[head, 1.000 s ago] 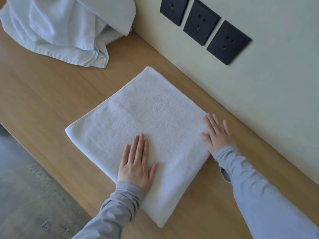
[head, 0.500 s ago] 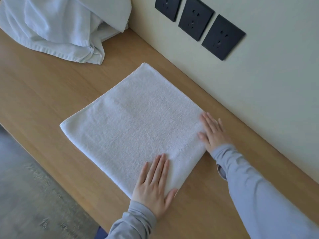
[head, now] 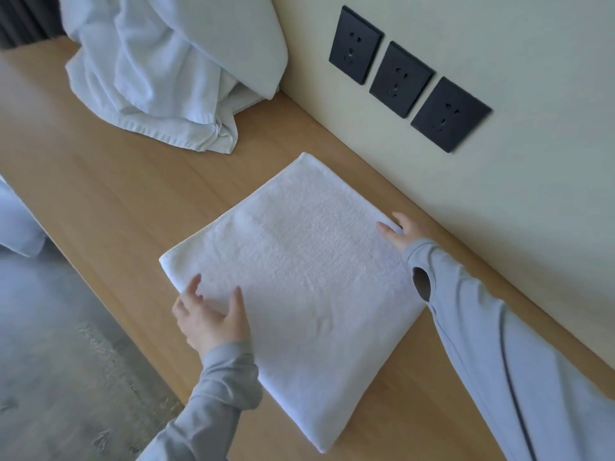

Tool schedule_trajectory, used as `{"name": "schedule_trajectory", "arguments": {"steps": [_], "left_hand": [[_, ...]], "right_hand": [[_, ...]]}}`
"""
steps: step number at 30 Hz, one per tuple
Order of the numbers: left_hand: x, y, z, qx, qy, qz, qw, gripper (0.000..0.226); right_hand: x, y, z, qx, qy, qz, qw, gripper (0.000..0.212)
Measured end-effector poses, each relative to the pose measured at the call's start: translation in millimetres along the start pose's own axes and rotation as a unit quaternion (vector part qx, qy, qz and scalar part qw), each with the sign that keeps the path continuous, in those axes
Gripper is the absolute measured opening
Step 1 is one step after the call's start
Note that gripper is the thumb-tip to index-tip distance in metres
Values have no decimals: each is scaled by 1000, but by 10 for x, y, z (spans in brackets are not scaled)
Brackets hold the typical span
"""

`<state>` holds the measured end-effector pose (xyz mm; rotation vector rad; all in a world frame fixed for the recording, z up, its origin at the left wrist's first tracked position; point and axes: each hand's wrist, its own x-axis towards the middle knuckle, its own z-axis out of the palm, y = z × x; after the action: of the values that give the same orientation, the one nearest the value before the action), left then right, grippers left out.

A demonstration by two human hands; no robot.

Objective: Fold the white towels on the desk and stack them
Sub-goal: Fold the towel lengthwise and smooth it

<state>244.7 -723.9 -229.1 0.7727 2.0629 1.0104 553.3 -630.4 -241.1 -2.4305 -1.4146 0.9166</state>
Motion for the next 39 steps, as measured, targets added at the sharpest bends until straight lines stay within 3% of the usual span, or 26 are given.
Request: {"name": "schedule_trajectory", "arguments": {"steps": [2,5,10,13,17,22,25,28,32,34,36,38,39], "left_hand": [[139,-21,-55,-38,22,-149,988,68],[139,-120,-43,-89,-23,-278,956,67],[93,-212,73,-109,-80,-316,939,57],[70,-224,141,-83,-60,-242,965,48],[76,-182,66,-68,-58,-97,991,31],[278,195,14,-24,-147,64,987,39],[451,464,160,20,-254,121,959,38],[579,623,529,111,-357,168,912,31],[465,563,1086,229,-417,218,852,39],[436,481,1204,265,-391,228,851,45],[420,399,1185,311,-325,250,857,54],[278,284,1090,360,-245,353,828,64],[146,206,1038,370,-228,419,797,68]], "right_hand": [[102,-77,2,-1,-6,15,1000,70],[221,-146,10,-6,-22,41,999,77],[318,-179,37,-35,-56,81,995,97],[280,-214,-8,-80,-79,71,991,104],[21,-267,-221,-97,-55,35,993,96],[-811,-18,-381,18,57,61,996,54],[-1460,338,-347,113,117,157,974,47],[-1992,708,-80,226,186,233,927,42],[-2339,1059,508,303,239,333,861,47],[-2405,1162,696,313,230,372,843,50],[-2440,1191,768,269,252,373,851,54],[-2414,1172,767,134,327,319,879,55],[-2364,1099,757,69,364,273,888,56]]}}
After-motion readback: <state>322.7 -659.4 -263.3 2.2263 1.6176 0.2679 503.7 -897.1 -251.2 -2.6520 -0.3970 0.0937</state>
